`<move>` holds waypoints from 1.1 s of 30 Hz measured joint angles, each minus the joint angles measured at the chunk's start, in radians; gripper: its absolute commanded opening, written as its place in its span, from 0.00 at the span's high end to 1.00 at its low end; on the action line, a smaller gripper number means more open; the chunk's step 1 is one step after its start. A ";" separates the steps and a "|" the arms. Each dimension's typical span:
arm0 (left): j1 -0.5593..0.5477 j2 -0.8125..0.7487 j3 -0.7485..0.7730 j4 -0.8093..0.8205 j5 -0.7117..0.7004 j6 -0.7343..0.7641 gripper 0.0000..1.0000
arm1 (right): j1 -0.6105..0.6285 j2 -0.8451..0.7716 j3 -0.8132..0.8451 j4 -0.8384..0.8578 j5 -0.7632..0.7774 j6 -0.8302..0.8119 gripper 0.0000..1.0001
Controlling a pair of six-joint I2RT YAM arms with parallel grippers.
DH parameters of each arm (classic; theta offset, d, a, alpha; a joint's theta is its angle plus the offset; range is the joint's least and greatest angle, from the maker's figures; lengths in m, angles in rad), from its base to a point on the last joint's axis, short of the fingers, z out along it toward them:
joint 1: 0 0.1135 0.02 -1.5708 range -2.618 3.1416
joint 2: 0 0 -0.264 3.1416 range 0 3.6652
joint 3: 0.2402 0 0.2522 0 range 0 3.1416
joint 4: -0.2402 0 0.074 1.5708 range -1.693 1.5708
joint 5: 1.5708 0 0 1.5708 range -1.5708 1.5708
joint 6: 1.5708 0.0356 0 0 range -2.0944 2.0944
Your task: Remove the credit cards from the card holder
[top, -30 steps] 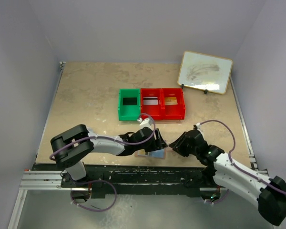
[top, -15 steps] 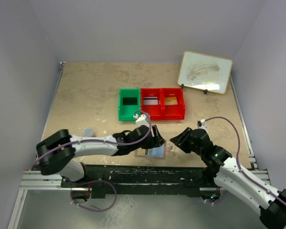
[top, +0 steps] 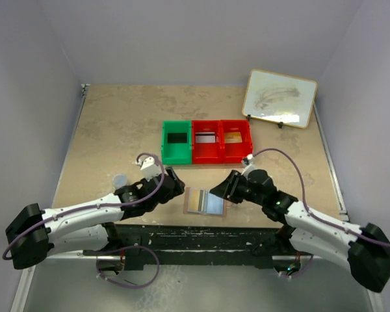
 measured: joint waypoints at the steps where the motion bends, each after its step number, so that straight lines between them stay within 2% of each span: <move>1: 0.005 -0.025 -0.032 -0.013 0.001 -0.011 0.27 | 0.024 0.046 0.008 0.004 0.003 -0.002 0.56; 6: 0.011 -0.119 -0.124 -0.055 0.002 -0.079 0.27 | 0.107 0.256 0.098 -0.006 0.030 -0.005 0.64; 14: 0.012 -0.142 -0.130 -0.060 0.003 -0.101 0.28 | 0.113 0.431 0.187 -0.011 0.054 -0.026 0.74; 20: 0.012 -0.106 -0.121 -0.058 0.010 -0.095 0.28 | 0.113 0.521 0.233 -0.019 0.054 -0.048 0.78; 33: 0.012 -0.072 -0.119 -0.021 0.042 -0.079 0.29 | 0.113 0.611 0.233 -0.020 0.062 -0.047 0.88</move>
